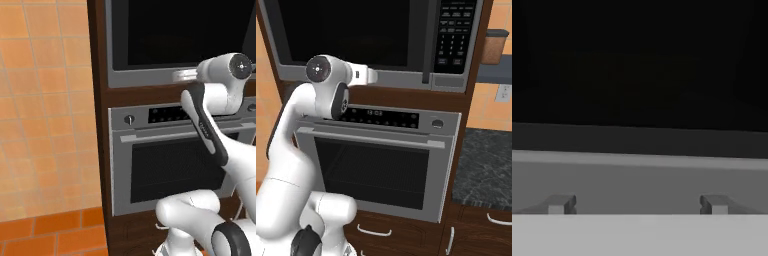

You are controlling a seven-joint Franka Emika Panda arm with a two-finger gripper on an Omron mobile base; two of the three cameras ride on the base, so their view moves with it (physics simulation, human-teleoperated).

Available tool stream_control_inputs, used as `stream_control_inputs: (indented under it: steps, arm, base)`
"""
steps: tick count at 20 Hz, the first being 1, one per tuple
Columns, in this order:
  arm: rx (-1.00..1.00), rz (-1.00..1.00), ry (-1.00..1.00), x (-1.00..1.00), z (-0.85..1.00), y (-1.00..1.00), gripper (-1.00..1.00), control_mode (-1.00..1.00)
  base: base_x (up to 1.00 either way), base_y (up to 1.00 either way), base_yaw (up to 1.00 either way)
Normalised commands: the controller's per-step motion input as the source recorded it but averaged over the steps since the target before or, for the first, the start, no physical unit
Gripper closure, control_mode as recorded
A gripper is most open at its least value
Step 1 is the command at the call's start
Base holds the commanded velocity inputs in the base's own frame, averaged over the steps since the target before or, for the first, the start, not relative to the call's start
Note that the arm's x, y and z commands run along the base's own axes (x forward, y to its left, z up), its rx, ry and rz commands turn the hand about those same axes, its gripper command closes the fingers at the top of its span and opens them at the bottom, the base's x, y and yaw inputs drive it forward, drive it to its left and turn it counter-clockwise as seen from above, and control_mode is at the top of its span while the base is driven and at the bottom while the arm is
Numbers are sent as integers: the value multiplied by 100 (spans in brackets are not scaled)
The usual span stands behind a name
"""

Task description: Open the microwave, place the bowl with waffle inside the microwave, then close the microwave door and turn it on.

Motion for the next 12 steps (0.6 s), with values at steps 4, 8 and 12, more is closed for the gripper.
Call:
stream_control_inputs:
  steps: [4, 8, 12]
  arm:
    - [0, 2, 1, 14, -4, 0, -100, -100]
    - [3, -6, -7, -88, -46, -38, -100, -100]
    - [17, -17, -20, -100, -23, -78, -100, -100]
  base:
    - [0, 0, 0]
    - [0, 0, 0]
    - [0, 0, 0]
